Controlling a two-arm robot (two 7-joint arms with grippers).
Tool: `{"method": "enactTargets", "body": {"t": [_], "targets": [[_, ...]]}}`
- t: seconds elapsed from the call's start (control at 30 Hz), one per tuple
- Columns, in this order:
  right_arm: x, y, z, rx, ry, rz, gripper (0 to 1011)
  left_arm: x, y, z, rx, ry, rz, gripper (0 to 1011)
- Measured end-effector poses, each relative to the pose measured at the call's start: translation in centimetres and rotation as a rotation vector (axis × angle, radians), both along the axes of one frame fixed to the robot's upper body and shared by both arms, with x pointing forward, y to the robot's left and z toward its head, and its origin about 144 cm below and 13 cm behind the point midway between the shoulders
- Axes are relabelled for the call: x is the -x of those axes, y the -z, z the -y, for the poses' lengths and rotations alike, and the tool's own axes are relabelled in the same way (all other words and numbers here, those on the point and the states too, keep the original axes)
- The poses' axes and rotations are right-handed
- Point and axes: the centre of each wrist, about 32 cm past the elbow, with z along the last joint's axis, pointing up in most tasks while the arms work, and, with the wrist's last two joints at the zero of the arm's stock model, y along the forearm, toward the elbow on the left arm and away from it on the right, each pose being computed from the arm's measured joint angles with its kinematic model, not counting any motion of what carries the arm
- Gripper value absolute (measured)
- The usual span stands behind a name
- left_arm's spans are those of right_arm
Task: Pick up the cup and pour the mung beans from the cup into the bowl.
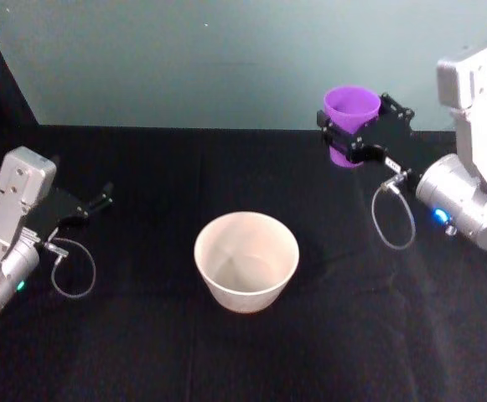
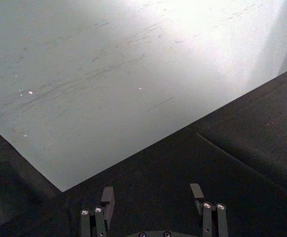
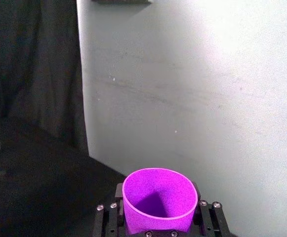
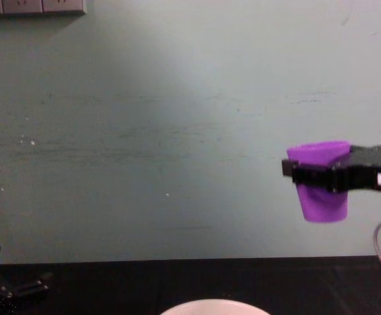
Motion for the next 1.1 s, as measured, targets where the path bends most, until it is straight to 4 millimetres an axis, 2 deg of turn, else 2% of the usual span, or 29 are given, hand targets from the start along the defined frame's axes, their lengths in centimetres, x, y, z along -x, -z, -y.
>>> {"method": "enactTargets", "body": {"t": [0.23,0.4,1.1], "targets": [[0.0,-2.5,0.1,-0.023,0.015,0.02,750,0.0,0.0,0.0,0.0,0.0,0.0,1000],[0.1,-3.1,0.1,-0.019,0.018,0.028,750,0.0,0.0,0.0,0.0,0.0,0.0,1000],[0.1,-3.0,0.1,-0.019,0.018,0.026,750,0.0,0.0,0.0,0.0,0.0,0.0,1000]]}}
